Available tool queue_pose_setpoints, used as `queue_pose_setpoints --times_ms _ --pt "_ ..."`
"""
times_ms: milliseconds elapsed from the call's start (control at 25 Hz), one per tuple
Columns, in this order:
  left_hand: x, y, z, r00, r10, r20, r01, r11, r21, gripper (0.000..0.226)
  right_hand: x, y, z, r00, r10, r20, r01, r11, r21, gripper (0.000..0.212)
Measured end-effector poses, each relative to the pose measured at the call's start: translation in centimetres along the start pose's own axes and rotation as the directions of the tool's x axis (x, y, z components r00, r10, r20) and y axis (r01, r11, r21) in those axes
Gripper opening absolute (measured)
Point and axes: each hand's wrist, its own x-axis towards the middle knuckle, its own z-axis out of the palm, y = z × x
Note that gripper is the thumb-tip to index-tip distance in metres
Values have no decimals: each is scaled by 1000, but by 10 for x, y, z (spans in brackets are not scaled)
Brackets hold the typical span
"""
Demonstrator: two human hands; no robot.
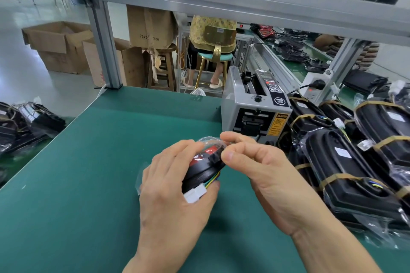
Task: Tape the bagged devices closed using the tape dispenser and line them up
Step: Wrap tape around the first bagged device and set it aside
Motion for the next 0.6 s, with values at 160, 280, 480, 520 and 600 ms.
queue_pose_setpoints --times_ms 160,280,480,520,600 --pt "-1 1 1 1000 5 2 -5 1000 4 54 1 1 0 1000 -1 3 1 999 -48 8" --pt "-1 1 1 1000 10 -3 -10 1000 6 53 3 3 -2 1000 -1 4 1 996 -92 14" --pt "-2 2 0 1000 8 -2 -8 1000 8 53 5 2 -1 1000 14 -9 -15 991 -132 14" --pt "-2 2 0 1000 4 -1 -4 1000 12 52 5 2 -1 1000 16 -13 -18 990 -138 14" --pt "-2 2 0 1000 -3 1 3 1000 15 52 5 1 -1 1000 20 -21 -23 989 -145 14"
